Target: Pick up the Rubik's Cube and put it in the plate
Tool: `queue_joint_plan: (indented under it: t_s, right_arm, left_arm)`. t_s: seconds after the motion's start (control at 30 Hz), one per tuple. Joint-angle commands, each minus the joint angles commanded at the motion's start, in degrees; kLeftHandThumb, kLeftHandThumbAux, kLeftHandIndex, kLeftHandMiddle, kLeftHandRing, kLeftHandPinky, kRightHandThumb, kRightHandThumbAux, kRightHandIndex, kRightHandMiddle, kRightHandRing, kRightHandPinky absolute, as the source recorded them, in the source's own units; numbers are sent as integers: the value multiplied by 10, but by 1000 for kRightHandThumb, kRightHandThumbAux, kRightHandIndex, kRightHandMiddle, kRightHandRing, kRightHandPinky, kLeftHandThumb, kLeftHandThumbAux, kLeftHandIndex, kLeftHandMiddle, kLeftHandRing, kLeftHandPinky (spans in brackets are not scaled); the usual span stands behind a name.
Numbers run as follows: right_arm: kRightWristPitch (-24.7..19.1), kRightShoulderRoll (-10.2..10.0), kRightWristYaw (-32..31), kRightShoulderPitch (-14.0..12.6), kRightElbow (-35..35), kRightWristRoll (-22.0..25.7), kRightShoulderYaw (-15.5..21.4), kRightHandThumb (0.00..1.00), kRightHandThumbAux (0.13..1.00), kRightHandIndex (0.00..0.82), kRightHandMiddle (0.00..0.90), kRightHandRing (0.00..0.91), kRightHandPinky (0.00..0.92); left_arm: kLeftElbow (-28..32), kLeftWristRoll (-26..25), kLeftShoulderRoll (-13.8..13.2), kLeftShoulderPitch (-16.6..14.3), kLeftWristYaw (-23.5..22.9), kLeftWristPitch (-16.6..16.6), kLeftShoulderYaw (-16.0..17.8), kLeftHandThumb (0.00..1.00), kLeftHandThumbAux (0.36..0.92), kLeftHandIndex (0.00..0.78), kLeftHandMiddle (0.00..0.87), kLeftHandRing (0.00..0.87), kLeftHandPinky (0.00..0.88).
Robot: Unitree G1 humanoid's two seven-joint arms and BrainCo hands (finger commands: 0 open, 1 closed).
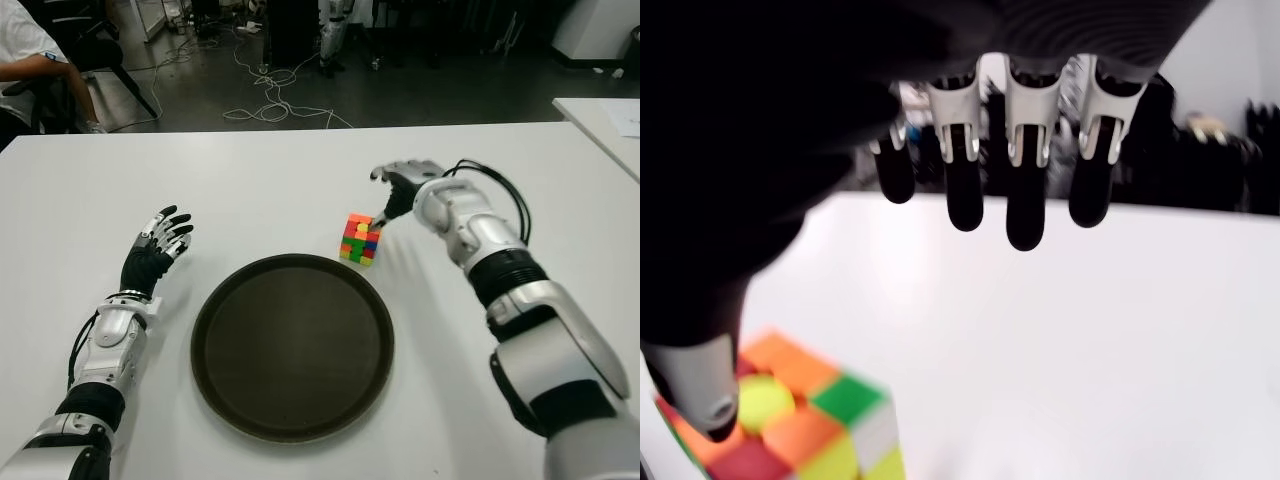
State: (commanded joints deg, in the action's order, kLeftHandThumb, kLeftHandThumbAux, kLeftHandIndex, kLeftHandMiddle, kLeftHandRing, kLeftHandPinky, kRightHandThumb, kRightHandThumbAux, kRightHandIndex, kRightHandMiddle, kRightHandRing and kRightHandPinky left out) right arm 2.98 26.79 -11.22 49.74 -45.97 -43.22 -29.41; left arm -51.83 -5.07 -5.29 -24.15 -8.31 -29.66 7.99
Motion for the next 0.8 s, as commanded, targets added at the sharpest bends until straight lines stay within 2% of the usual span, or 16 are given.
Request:
queue_joint_plan:
  t_s: [0.2,0.33,0.4,0.53,0.8]
  right_arm:
    - [-21,5,1,-5,17,-2,9,0,636,170,221,226,224]
    - [-18,15,9,-6,16,-2,14,0,628,163,215,214,204]
    - [-9,17,18,0,-7,-1,15,0,621,165,215,211,203]
    - [-1,12,25,16,-48,-2,11,0,607,174,221,209,200]
    - [-5,9,25,23,-64,-4,9,0,598,181,228,215,198]
  left_arm:
    - [3,10,-2,1,10,-4,-5,95,699,135,210,182,164]
    - [7,8,-2,2,8,5,-5,106,706,130,212,180,158]
    - [8,6,-1,2,6,7,-4,109,707,126,211,177,152]
    - [6,6,-2,1,4,7,-3,116,707,120,208,178,153]
    - [4,4,-2,0,0,5,-3,110,701,122,207,182,163]
